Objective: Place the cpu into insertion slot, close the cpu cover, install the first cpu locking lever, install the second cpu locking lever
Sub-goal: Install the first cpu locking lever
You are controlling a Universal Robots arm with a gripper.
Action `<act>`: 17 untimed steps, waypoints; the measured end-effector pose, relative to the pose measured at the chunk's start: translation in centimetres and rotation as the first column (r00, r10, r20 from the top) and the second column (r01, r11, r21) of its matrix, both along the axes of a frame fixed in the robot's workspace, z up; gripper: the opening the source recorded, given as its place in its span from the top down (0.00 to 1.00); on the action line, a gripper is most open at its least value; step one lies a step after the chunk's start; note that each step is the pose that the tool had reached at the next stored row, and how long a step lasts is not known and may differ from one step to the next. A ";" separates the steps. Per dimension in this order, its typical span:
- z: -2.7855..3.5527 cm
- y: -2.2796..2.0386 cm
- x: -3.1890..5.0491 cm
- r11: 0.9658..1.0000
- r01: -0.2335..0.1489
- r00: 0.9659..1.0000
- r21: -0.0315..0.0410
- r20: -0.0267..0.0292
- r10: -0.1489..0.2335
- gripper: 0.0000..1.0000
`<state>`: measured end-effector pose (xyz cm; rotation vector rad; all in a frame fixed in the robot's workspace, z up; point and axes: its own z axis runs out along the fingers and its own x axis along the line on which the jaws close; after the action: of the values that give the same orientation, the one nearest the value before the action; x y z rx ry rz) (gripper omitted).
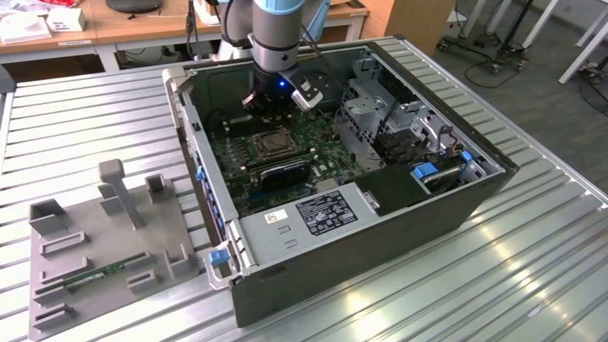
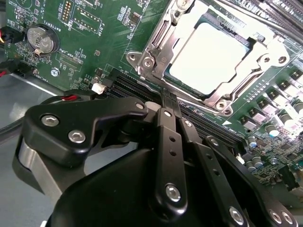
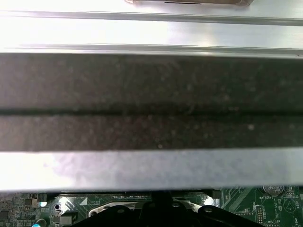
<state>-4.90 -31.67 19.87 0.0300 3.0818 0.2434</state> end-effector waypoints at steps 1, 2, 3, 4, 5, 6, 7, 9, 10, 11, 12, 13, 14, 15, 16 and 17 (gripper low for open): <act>0.00 0.01 0.02 1.000 0.000 1.000 0.000 0.000 0.000 0.89; 0.00 0.04 0.04 1.000 0.000 1.000 0.000 0.000 0.000 0.89; 0.00 0.07 0.05 1.000 0.000 1.000 0.000 0.000 0.000 0.89; 0.00 0.11 0.06 1.000 0.000 1.000 0.000 0.000 0.000 0.89; 0.00 0.13 0.08 1.000 0.000 1.000 0.000 0.000 0.000 0.89; 0.00 0.13 0.08 1.000 0.000 1.000 0.000 0.000 0.000 0.89; 0.00 0.13 0.08 1.000 0.000 1.000 0.000 0.000 0.000 0.89; 0.00 0.14 0.10 1.000 0.000 1.000 0.000 0.000 0.000 0.89; 0.01 0.14 0.12 1.000 0.000 1.000 0.000 0.000 0.000 0.89; 0.04 0.14 0.13 1.000 0.000 1.000 0.000 0.000 0.000 0.89; 0.09 0.14 0.13 1.000 0.000 1.000 0.000 0.000 0.000 0.89; 0.18 0.14 0.13 1.000 0.000 1.000 0.000 0.000 0.000 0.89; 0.28 0.14 0.13 1.000 0.000 1.000 0.000 0.000 0.000 0.89; 0.37 0.14 0.14 1.000 0.000 1.000 0.000 0.000 0.000 0.89; 0.42 0.14 0.14 1.000 0.000 1.000 0.000 0.000 0.000 0.89; 0.42 0.14 0.17 1.000 0.000 1.000 0.000 0.000 0.000 0.89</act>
<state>-4.74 -31.53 20.30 0.0298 3.0816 0.2438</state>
